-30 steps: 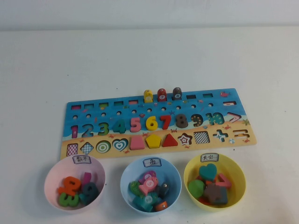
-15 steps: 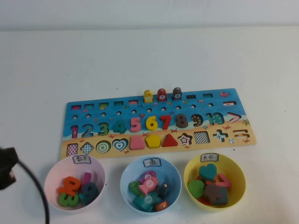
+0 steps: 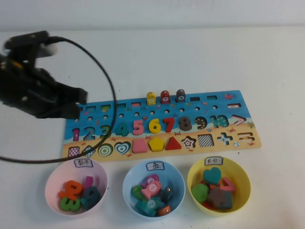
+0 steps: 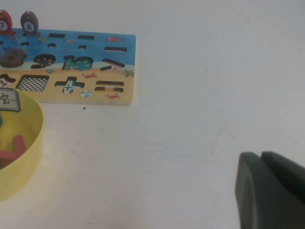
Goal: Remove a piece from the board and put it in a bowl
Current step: Pick up the "number 4"
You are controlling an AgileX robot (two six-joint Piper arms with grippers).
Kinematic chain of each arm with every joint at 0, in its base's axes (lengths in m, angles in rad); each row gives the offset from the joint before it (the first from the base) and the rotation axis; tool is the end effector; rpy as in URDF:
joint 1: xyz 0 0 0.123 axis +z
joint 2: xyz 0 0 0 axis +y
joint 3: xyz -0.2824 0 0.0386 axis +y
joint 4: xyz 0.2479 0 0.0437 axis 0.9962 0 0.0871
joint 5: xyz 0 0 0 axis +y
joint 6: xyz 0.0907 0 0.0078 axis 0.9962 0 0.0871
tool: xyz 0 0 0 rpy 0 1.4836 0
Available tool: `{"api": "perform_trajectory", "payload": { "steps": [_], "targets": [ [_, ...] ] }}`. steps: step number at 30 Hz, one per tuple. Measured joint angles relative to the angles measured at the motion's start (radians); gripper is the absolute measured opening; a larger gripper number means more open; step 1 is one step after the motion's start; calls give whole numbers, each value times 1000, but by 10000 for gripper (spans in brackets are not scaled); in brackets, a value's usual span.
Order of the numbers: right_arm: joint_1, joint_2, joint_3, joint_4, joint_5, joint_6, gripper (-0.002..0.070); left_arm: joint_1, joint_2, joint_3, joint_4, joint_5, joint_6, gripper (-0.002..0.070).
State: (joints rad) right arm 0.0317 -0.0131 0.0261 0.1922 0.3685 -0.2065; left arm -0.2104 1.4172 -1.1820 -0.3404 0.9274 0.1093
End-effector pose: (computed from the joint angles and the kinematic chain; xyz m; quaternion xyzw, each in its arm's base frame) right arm 0.0524 0.0080 0.1724 -0.0441 0.7999 0.0290 0.5979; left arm 0.2785 -0.0844 0.3167 0.0876 0.9537 -0.1683 0.2334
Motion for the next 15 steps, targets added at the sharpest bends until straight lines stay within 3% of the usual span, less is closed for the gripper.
{"api": "perform_trajectory", "payload": {
  "steps": [6, 15],
  "targets": [
    [0, 0, 0, 0, 0, 0, -17, -150, 330, -270, 101, 121, -82, -2],
    [0, 0, 0, 0, 0, 0, -17, -218, 588, -556, 241, 264, -173, -1]
  ]
}}
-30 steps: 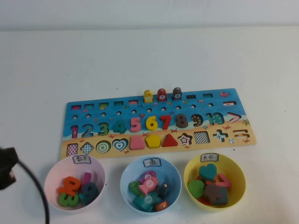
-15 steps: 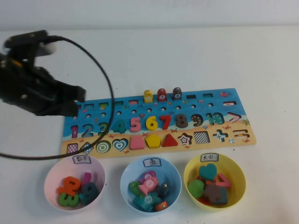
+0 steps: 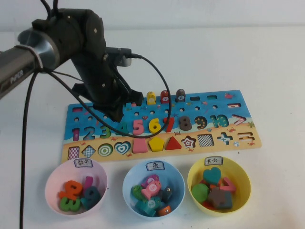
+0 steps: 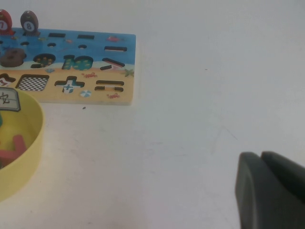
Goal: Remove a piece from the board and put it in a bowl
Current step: Pick up the "number 4"
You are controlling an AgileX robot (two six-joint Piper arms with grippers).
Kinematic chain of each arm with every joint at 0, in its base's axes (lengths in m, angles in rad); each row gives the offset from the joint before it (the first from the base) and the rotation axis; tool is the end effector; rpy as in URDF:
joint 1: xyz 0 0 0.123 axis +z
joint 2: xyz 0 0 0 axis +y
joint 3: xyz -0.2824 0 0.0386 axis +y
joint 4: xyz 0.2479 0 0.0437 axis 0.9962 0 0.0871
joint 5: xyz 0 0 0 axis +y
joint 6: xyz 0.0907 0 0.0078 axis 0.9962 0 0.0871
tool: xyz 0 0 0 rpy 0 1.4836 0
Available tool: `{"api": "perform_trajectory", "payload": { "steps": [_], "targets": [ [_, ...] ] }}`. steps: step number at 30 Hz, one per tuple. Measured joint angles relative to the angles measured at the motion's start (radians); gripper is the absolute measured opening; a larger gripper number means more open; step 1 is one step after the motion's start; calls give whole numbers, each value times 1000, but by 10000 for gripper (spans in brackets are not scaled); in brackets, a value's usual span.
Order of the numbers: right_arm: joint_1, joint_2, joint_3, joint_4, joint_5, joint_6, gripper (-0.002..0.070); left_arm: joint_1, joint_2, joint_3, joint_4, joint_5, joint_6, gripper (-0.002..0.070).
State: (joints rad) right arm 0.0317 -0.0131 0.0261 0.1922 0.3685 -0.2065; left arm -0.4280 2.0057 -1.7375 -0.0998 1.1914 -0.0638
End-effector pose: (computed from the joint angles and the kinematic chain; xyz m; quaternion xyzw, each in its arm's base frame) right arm 0.0524 0.0080 0.1724 -0.0441 0.7999 0.0290 0.5979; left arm 0.3809 -0.1830 0.2504 0.1664 0.9799 -0.0706 0.0843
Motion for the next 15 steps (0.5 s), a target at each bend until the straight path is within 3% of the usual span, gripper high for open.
{"api": "perform_trajectory", "payload": {
  "steps": [2, 4, 9, 15],
  "targets": [
    [0, 0, 0, 0, 0, 0, -17, 0, 15, -10, 10, -2, 0, 13],
    [0, 0, 0, 0, 0, 0, -17, 0, 27, -15, 15, -4, 3, 76],
    [0, 0, 0, 0, 0, 0, -17, 0, 49, -15, 15, -14, -53, 328],
    [0, 0, 0, 0, 0, 0, -17, -2, 83, -15, 32, -54, -145, 386]
  ]
}}
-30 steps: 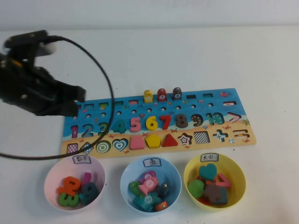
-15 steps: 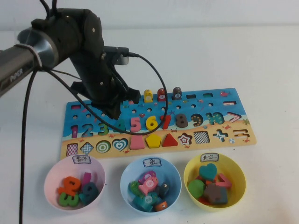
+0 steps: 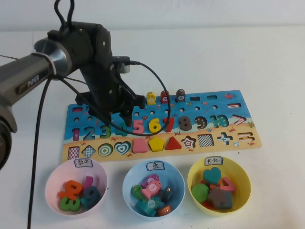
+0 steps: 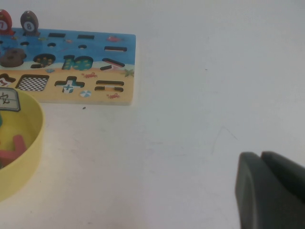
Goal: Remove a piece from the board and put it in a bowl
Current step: Pick up the "number 4"
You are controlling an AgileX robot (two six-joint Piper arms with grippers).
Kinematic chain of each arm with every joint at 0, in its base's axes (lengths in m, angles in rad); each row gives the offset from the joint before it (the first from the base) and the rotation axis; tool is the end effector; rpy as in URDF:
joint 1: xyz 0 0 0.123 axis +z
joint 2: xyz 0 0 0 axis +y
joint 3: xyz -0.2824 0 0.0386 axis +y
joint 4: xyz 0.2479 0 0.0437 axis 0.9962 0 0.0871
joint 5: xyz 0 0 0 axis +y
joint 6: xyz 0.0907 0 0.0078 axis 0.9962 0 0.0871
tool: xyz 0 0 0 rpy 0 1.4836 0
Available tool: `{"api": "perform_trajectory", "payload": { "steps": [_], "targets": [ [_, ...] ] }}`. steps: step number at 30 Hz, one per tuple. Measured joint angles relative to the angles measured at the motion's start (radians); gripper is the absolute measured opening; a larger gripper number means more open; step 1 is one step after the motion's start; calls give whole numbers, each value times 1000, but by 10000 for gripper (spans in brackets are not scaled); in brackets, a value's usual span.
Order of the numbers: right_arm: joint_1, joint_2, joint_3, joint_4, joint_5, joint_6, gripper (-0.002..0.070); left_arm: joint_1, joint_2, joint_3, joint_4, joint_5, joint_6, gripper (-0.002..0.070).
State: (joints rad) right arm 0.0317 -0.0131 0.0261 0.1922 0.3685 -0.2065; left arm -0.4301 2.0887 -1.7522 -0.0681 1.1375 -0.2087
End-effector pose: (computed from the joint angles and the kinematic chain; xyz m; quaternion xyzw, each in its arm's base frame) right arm 0.0524 0.0080 0.1724 -0.0441 0.7999 0.0290 0.5979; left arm 0.3961 -0.1879 0.2193 0.0986 0.9904 -0.0593 0.0771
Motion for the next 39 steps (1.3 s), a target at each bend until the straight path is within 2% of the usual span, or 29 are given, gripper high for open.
{"api": "perform_trajectory", "payload": {
  "steps": [3, 11, 35, 39],
  "targets": [
    [0, 0, 0, 0, 0, 0, -17, -4, 12, 0, 4, -19, -9, 381],
    [0, 0, 0, 0, 0, 0, -17, -10, 52, -2, 15, -28, -14, 310],
    [0, 0, 0, 0, 0, 0, -17, -26, 83, -12, 41, -23, -16, 300],
    [0, 0, 0, 0, 0, 0, -17, -26, 83, -12, 45, -23, -16, 262]
  ]
}}
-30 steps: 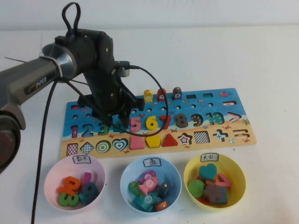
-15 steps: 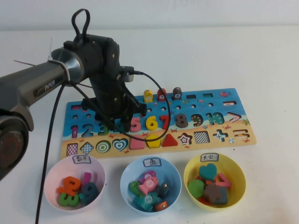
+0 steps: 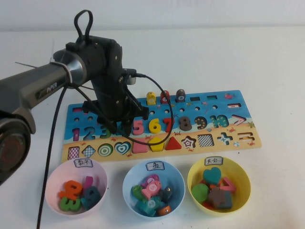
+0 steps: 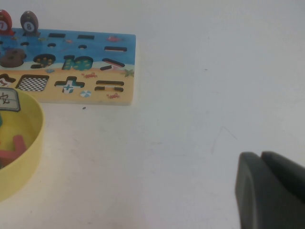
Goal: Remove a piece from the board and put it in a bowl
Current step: Pick up the "number 4"
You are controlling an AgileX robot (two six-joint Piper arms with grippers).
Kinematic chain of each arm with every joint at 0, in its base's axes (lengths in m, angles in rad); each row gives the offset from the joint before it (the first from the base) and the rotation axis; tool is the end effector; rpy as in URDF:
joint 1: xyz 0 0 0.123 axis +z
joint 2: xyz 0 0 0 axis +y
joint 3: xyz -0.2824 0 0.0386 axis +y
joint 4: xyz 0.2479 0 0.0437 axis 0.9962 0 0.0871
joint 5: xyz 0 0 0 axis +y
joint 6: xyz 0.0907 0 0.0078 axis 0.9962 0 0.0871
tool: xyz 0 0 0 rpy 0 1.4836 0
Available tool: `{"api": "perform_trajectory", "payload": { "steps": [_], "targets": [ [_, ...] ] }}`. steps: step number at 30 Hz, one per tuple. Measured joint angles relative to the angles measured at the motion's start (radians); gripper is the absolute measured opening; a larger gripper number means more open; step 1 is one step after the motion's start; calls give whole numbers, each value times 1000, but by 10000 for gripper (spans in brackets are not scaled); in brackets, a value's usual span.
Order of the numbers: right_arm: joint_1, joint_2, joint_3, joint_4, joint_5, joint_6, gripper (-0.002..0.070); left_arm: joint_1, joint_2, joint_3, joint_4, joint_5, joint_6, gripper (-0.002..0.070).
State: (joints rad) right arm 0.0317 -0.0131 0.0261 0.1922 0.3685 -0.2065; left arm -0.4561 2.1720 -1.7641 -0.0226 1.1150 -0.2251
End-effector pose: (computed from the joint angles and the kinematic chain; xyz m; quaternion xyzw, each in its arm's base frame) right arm 0.0524 0.0080 0.1724 -0.0441 0.7999 0.0290 0.5979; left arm 0.4019 -0.1992 0.1856 0.1107 0.9915 -0.0324 0.0601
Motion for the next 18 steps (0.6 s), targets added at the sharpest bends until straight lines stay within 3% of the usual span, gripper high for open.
{"api": "perform_trajectory", "payload": {
  "steps": [2, 18],
  "targets": [
    [0, 0, 0, 0, 0, 0, -17, 0, 0, 0, 0, 2, 0, 236],
    [0, 0, 0, 0, 0, 0, -17, -1, -95, 0, 0, 0, 42, 236]
  ]
}}
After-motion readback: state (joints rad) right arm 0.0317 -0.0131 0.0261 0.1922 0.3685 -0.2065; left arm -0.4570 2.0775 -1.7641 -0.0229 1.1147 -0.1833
